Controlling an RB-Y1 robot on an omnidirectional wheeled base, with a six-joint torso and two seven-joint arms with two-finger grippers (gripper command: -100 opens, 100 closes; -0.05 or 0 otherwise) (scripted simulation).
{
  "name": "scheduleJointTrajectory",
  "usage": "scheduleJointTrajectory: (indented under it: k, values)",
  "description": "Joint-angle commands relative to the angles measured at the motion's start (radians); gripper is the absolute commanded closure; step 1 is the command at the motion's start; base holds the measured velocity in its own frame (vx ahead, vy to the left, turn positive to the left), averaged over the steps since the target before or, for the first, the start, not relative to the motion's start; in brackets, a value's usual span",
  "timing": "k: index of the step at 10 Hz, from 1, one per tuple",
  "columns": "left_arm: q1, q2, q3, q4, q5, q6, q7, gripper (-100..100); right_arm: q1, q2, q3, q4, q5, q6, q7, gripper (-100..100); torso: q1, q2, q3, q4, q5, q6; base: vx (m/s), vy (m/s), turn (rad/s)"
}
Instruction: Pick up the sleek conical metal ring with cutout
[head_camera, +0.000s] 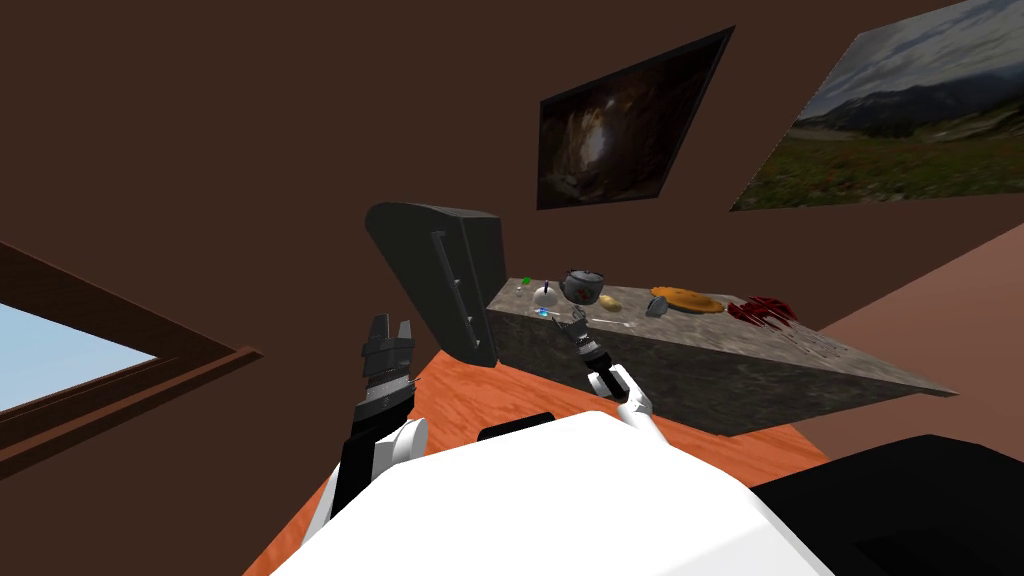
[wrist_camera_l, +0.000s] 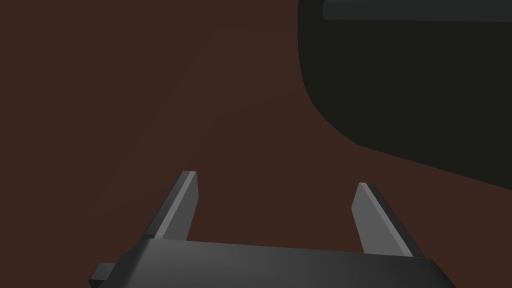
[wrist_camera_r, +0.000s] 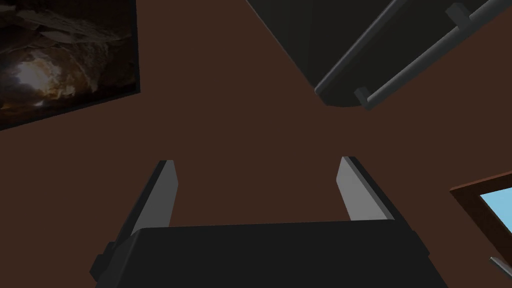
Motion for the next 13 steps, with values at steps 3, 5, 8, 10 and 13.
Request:
scheduleJointTrajectory:
  k: [3,5,8,10,13]
  values:
    - [0.000,0.000,0.000,0.000,0.000,0.000,0.000,0,-0.024,0.000,-0.026,0.050,0.016,-0.002,0.098,-100,0.000,0.000,0.000,0.000,0.000,0.000,0.007,-0.004,-0.032]
    - [0.000,0.000,0.000,0.000,0.000,0.000,0.000,0,-0.040,0.002,-0.043,0.084,0.024,-0.001,0.157,-100,0.000,0.000,0.000,0.000,0.000,0.000,0.017,-0.010,-0.042]
    - [0.000,0.000,0.000,0.000,0.000,0.000,0.000,0,-0.056,0.004,-0.061,0.116,0.031,0.001,0.235,-100,0.000,0.000,0.000,0.000,0.000,0.000,0.015,-0.012,-0.025]
    - [0.000,0.000,0.000,0.000,0.000,0.000,0.000,0,-0.070,0.008,-0.079,0.147,0.037,0.004,0.286,-100,-0.001,0.000,0.000,0.000,0.000,0.000,0.020,-0.024,-0.045]
    - [0.000,0.000,0.000,0.000,0.000,0.000,0.000,0,-0.084,0.013,-0.096,0.177,0.041,0.008,0.363,-100,-0.001,0.000,0.000,0.000,0.000,0.000,0.014,-0.017,-0.023]
